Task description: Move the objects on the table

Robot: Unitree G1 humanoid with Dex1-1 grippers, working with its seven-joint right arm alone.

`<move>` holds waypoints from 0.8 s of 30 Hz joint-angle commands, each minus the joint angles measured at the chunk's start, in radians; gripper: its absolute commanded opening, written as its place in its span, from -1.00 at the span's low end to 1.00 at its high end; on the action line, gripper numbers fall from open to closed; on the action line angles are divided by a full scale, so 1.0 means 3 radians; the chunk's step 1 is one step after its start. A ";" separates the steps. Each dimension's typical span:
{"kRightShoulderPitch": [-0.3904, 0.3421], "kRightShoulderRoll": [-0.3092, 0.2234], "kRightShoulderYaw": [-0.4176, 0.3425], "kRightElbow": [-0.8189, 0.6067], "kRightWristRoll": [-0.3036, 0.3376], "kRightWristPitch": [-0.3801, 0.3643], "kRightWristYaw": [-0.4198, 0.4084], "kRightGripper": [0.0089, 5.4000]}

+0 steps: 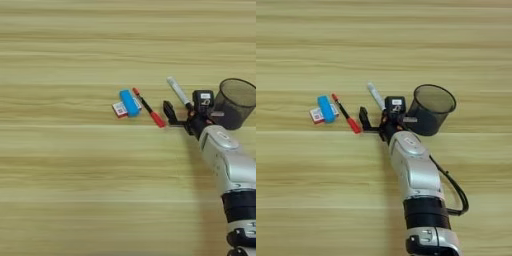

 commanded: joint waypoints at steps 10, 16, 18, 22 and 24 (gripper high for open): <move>-0.0212 -0.0067 -0.0011 -0.0172 -0.0016 -0.0102 -0.0018 0.99; -0.0226 -0.0065 -0.0033 -0.0154 -0.0030 -0.0011 -0.0106 0.99; -0.0224 -0.0062 -0.0029 -0.0163 -0.0032 -0.0002 -0.0111 0.99; -0.0228 -0.0060 -0.0035 -0.0164 -0.0026 0.0007 -0.0120 0.99; -0.0229 -0.0061 -0.0041 -0.0165 -0.0020 0.0012 -0.0128 0.99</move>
